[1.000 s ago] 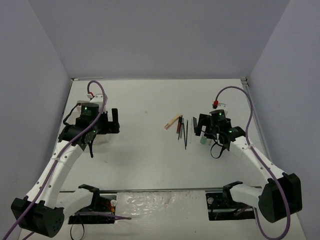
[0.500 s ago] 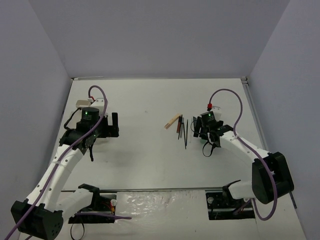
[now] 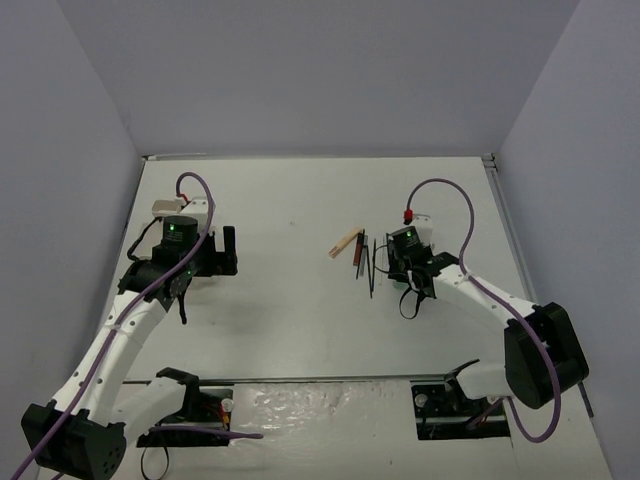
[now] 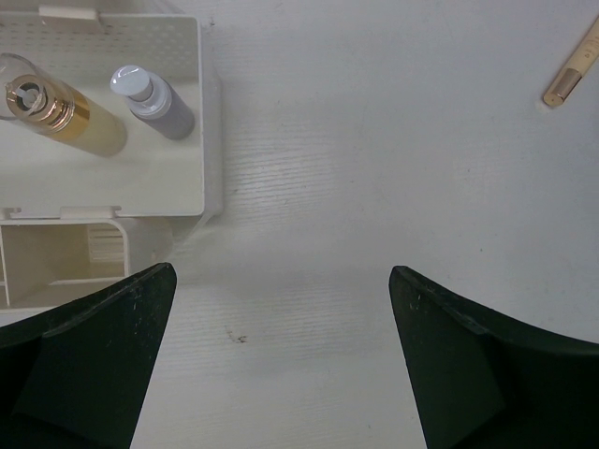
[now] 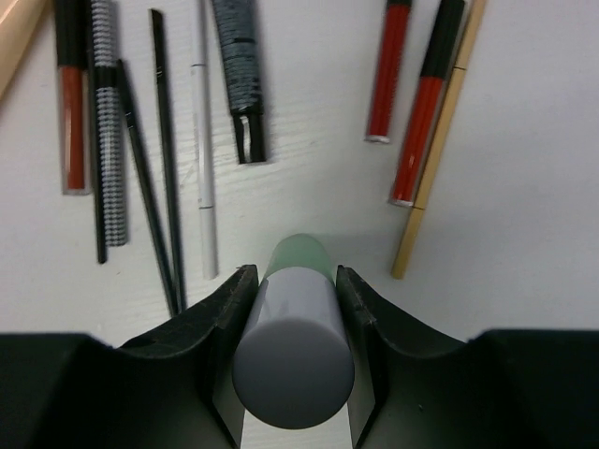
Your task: Organize the makeup
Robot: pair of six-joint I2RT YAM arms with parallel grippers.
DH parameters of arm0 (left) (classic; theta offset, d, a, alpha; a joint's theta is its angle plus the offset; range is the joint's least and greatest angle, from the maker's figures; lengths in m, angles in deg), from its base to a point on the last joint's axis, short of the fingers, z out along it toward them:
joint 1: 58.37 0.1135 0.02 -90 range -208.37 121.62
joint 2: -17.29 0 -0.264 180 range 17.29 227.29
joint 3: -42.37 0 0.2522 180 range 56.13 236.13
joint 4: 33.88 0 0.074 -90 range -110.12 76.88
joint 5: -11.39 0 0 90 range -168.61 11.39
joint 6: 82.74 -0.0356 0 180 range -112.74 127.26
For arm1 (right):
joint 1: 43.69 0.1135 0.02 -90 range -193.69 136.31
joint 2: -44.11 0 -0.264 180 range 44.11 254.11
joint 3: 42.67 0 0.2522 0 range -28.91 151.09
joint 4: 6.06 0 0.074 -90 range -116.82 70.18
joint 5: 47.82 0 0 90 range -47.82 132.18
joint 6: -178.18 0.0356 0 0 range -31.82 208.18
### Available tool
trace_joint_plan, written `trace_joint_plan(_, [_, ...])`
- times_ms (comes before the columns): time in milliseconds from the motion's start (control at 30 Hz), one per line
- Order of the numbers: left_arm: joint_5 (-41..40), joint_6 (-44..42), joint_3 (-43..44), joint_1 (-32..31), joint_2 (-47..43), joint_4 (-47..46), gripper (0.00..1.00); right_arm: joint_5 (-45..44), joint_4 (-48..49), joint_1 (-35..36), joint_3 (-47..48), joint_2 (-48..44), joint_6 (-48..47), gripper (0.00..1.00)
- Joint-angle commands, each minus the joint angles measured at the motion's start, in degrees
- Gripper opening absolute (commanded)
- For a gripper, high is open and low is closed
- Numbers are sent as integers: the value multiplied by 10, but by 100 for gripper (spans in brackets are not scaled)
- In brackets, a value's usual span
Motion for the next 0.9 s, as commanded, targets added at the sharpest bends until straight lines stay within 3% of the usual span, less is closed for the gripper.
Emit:
trace_joint_plan(0, [-8,-7,12,0,-11,-32,97,-53,-6,72,79,-25,-16,0])
trace_joint_plan(167, [-7,-7,12,0,-11,-32,97,-59,0,157,152,12,-48,0])
trace_joint_plan(433, [-9,-7,11,4,-7,-32,97,4,43,265,294,188,-150,0])
trace_joint_plan(633, [-9,-7,9,5,-9,-32,97,67,72,292,348,280,-194,0])
trace_joint_plan(867, [-9,-8,10,7,-6,-32,97,98,124,303,325,308,-214,4])
